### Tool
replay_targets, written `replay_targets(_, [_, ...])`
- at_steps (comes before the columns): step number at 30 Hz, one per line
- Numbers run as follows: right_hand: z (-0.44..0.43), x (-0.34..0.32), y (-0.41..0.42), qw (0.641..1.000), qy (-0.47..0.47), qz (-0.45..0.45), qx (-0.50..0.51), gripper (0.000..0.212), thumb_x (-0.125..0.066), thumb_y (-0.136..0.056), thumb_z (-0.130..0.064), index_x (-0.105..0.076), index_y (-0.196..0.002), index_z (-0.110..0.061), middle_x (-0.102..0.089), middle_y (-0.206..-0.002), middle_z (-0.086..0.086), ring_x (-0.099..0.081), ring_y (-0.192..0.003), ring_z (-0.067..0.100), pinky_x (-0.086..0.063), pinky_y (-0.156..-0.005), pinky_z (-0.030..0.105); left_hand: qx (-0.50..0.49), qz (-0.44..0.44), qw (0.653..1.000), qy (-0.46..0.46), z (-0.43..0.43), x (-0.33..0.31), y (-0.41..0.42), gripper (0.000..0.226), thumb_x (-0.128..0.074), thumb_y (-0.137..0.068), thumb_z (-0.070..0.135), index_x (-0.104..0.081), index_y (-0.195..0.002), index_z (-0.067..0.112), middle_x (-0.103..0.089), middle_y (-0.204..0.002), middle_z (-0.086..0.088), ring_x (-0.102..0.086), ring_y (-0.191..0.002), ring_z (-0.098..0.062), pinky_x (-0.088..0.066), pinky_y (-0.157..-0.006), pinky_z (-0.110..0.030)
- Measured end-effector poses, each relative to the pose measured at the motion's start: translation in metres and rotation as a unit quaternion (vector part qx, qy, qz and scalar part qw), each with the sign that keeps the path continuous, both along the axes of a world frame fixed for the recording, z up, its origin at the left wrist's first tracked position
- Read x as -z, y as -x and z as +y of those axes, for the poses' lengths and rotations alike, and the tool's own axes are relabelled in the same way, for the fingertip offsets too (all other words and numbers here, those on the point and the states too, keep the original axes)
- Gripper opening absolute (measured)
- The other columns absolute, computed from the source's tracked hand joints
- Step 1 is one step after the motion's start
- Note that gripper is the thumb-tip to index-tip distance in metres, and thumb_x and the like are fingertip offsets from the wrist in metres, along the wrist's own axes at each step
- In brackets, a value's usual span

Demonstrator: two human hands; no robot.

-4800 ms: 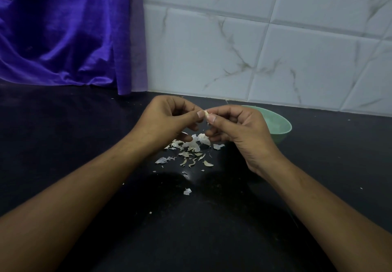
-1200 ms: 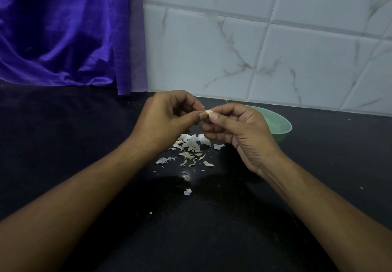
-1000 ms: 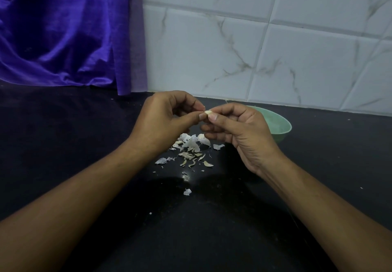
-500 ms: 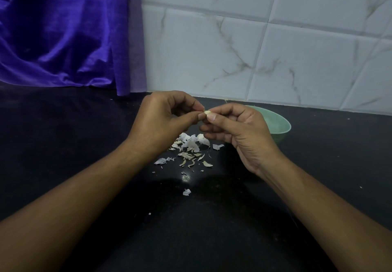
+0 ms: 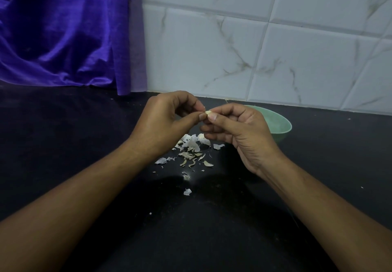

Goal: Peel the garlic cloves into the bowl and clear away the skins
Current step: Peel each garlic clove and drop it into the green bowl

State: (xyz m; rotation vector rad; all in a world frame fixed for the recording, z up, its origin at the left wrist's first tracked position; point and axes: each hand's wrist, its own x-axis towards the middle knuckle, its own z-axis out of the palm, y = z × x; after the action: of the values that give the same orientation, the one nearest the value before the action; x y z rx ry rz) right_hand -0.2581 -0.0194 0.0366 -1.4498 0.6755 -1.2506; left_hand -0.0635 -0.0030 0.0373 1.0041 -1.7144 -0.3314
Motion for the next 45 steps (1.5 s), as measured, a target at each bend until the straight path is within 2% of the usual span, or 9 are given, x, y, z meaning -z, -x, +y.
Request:
replay_targets(5, [0.0010, 0.0005, -0.0014, 1.000, -0.006, -0.005, -0.009, 0.008, -0.071, -0.093, -0.006, -0.070, -0.100, -0.003, -0.077, -0.093, 0.015, -0.075, -0.080, 0.025, -0.064, -0.075, 0.038, 0.015, -0.024, 1.000, -0.005, -0.0011, 0.0035, 0.0006, 0.006, -0.072, -0.097, 0.020, -0.069, -0.096, 0.024, -0.070, -0.085, 0.013, -0.069, -0.083, -0.012, -0.062, -0.073, -0.049])
replay_targets(13, [0.0009, -0.0032, -0.0018, 0.999, -0.032, -0.042, -0.013, 0.007, -0.067, -0.095, -0.006, -0.067, -0.102, -0.006, -0.075, -0.095, 0.015, -0.076, -0.082, 0.025, -0.064, -0.074, 0.037, 0.026, -0.028, 0.999, -0.018, -0.0004, 0.0045, 0.0020, 0.003, -0.064, -0.102, 0.018, -0.064, -0.100, 0.020, -0.070, -0.088, 0.002, -0.070, -0.085, -0.024, -0.060, -0.070, -0.051])
replay_targets(19, [0.0008, -0.0051, 0.0002, 0.999, -0.028, -0.045, -0.008, 0.011, -0.069, -0.094, -0.006, -0.067, -0.105, -0.005, -0.075, -0.104, 0.019, -0.076, -0.090, 0.030, -0.063, -0.075, 0.038, 0.023, 0.030, 0.999, -0.032, -0.0002, 0.0020, 0.0019, 0.011, -0.075, -0.094, 0.015, -0.066, -0.098, 0.020, -0.071, -0.087, 0.001, -0.071, -0.084, -0.025, -0.062, -0.070, -0.054])
replay_targets(25, [0.0008, -0.0059, 0.0016, 0.999, -0.029, -0.034, -0.009, 0.015, -0.070, -0.094, -0.007, -0.066, -0.107, -0.002, -0.076, -0.104, 0.019, -0.076, -0.091, 0.031, -0.063, -0.076, 0.038, 0.006, 0.049, 0.998, -0.039, 0.0020, -0.0012, 0.0016, 0.020, -0.084, -0.087, 0.017, -0.064, -0.087, 0.014, -0.069, -0.080, -0.012, -0.067, -0.077, -0.040, -0.062, -0.065, -0.055])
replay_targets(32, [0.0022, -0.0077, 0.0017, 0.999, -0.034, -0.025, -0.005, 0.004, -0.067, -0.095, -0.006, -0.066, -0.099, -0.007, -0.075, -0.104, 0.023, -0.075, -0.084, 0.028, -0.063, -0.072, 0.037, 0.012, 0.049, 0.997, -0.051, 0.0027, -0.0033, 0.0035, 0.012, -0.079, -0.091, 0.020, -0.069, -0.090, 0.013, -0.073, -0.080, -0.010, -0.074, -0.076, -0.027, -0.064, -0.066, -0.048])
replay_targets(36, [0.0015, -0.0076, 0.0012, 0.999, -0.039, -0.023, -0.010, 0.004, -0.066, -0.096, -0.005, -0.065, -0.099, -0.007, -0.074, -0.097, 0.015, -0.074, -0.079, 0.026, -0.063, -0.072, 0.037, 0.016, 0.036, 0.997, -0.060, 0.0018, -0.0030, 0.0030, 0.002, -0.072, -0.097, 0.014, -0.072, -0.097, 0.015, -0.075, -0.084, -0.005, -0.075, -0.078, -0.020, -0.065, -0.069, -0.048])
replay_targets(38, [0.0006, -0.0072, 0.0012, 0.999, -0.037, -0.021, -0.017, 0.004, -0.066, -0.096, -0.005, -0.065, -0.099, -0.008, -0.074, -0.096, 0.014, -0.073, -0.078, 0.025, -0.063, -0.071, 0.037, 0.020, 0.034, 0.997, -0.059, 0.0021, -0.0029, 0.0034, 0.008, -0.070, -0.098, 0.012, -0.073, -0.100, 0.018, -0.075, -0.086, -0.004, -0.075, -0.080, -0.020, -0.065, -0.069, -0.048])
replay_targets(43, [0.0009, -0.0040, 0.0011, 1.000, 0.009, 0.005, -0.016, 0.006, -0.067, -0.096, -0.003, -0.066, -0.101, -0.006, -0.076, -0.103, 0.022, -0.071, -0.078, 0.027, -0.064, -0.073, 0.037, 0.005, 0.017, 0.999, -0.041, 0.0038, -0.0028, 0.0029, 0.004, -0.078, -0.093, 0.022, -0.079, -0.097, 0.022, -0.076, -0.082, 0.000, -0.075, -0.079, -0.021, -0.063, -0.068, -0.050])
replay_targets(45, [0.0007, -0.0028, 0.0012, 0.999, 0.028, 0.021, -0.004, 0.007, -0.067, -0.095, -0.002, -0.067, -0.102, -0.003, -0.077, -0.100, 0.021, -0.071, -0.078, 0.027, -0.063, -0.073, 0.037, -0.011, 0.004, 0.999, -0.030, 0.0036, -0.0035, 0.0011, 0.004, -0.081, -0.090, 0.025, -0.080, -0.092, 0.023, -0.076, -0.078, 0.005, -0.074, -0.075, -0.016, -0.063, -0.069, -0.046])
